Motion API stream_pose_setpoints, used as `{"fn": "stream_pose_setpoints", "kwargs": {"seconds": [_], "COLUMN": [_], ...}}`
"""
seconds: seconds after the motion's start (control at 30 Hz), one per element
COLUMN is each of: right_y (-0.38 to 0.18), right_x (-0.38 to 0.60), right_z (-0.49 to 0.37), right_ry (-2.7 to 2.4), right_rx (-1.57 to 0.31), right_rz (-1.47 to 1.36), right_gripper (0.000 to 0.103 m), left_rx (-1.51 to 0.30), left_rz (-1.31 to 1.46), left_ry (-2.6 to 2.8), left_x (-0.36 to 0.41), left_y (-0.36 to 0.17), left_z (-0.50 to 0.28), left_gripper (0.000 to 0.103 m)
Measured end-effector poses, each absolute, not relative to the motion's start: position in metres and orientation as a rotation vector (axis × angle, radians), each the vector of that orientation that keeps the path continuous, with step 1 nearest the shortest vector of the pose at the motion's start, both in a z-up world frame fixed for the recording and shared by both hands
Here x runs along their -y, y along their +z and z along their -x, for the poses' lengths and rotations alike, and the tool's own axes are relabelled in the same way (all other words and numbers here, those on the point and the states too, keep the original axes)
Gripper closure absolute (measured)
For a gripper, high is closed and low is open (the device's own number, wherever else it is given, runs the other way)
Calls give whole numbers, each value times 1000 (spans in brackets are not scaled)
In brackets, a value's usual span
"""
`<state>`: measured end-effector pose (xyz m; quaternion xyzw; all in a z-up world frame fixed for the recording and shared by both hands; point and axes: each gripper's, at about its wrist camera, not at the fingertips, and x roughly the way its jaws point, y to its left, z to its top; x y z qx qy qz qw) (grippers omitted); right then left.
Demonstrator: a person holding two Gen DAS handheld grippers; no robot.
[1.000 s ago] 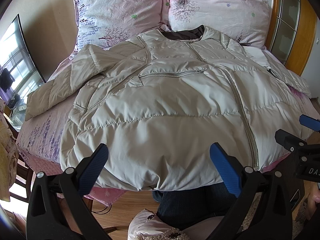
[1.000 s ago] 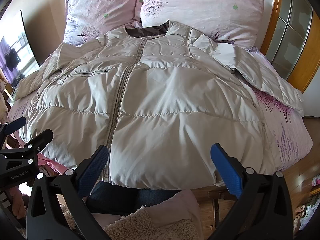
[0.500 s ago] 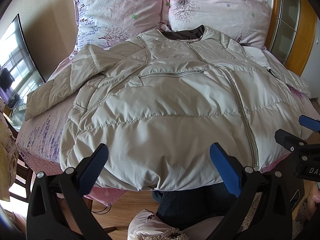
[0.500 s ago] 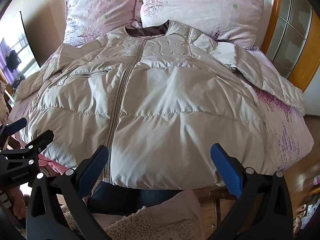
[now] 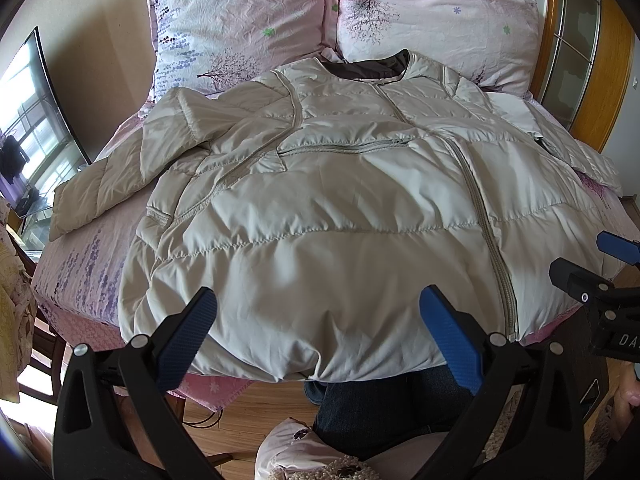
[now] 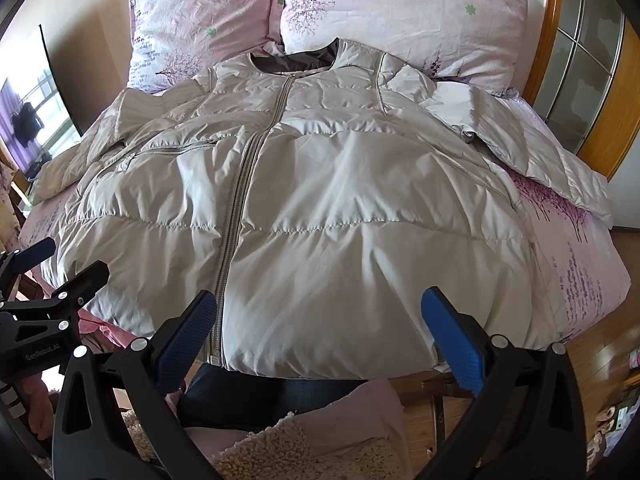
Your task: Fold large clothes
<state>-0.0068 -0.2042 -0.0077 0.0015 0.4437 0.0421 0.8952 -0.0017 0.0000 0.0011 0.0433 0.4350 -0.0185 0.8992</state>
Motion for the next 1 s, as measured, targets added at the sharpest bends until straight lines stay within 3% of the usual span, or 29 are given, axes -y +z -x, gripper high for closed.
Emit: {"fn": "stream_pose_setpoints", "kwargs": {"seconds": [0.57,1.0], "right_y": [-8,-10], "right_x": [223,399], "right_z": [-2,-46], "right_ry": [102,-91], "right_rx": [-883,-693], "right_rz": [-116,-733], "right_gripper": [1,1], "left_rx": [-922,-864], "left_rz": [-68,24], "left_ry": [-86,-45], "left_x": [-7,-38], "left_y": [-2,14], "left_z": [-5,-57], "left_gripper": [2,2]}}
